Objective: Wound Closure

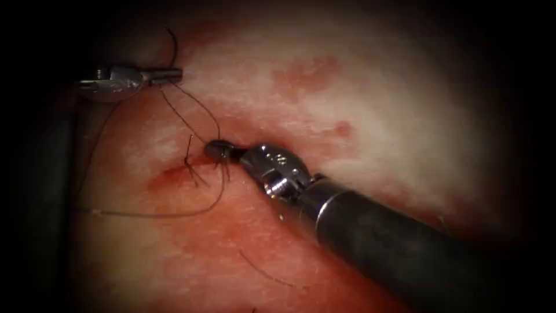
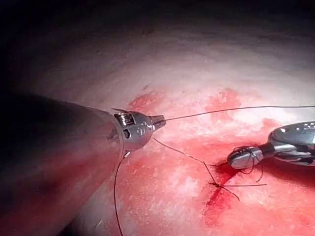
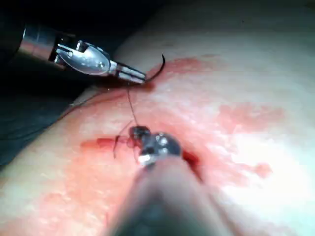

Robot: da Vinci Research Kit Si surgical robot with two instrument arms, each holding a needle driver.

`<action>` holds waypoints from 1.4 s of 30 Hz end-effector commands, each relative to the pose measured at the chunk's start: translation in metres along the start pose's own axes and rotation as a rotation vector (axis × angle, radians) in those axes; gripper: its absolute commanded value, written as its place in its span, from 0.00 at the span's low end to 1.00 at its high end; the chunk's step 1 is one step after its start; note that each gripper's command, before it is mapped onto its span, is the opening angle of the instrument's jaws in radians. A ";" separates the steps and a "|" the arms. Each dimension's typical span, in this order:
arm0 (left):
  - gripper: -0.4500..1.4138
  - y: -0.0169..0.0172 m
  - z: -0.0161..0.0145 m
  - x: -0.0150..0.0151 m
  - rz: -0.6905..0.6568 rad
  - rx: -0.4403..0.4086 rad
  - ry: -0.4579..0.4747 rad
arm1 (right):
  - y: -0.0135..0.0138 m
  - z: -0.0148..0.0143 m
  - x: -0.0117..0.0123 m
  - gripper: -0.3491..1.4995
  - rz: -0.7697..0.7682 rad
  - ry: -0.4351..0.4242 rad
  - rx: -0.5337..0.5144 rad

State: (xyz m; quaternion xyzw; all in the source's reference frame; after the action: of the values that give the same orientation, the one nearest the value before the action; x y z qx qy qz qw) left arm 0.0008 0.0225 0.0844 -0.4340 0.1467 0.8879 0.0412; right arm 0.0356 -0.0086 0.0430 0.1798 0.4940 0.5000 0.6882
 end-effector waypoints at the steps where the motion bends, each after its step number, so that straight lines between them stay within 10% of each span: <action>1: 0.00 -0.0006 0.0010 -0.0009 -0.002 0.013 0.012 | -0.0002 0.0005 -0.0002 0.00 -0.004 0.003 0.005; 42: 0.00 -0.0123 0.0022 -0.0044 -0.054 0.308 0.129 | -0.0044 -0.0050 -0.0049 0.00 -0.034 0.025 0.005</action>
State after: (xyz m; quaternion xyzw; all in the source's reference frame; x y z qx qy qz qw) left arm 0.0048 0.0348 0.0860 -0.4806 0.2717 0.8247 0.1231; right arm 0.0328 -0.0162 0.0395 0.1666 0.5062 0.4893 0.6904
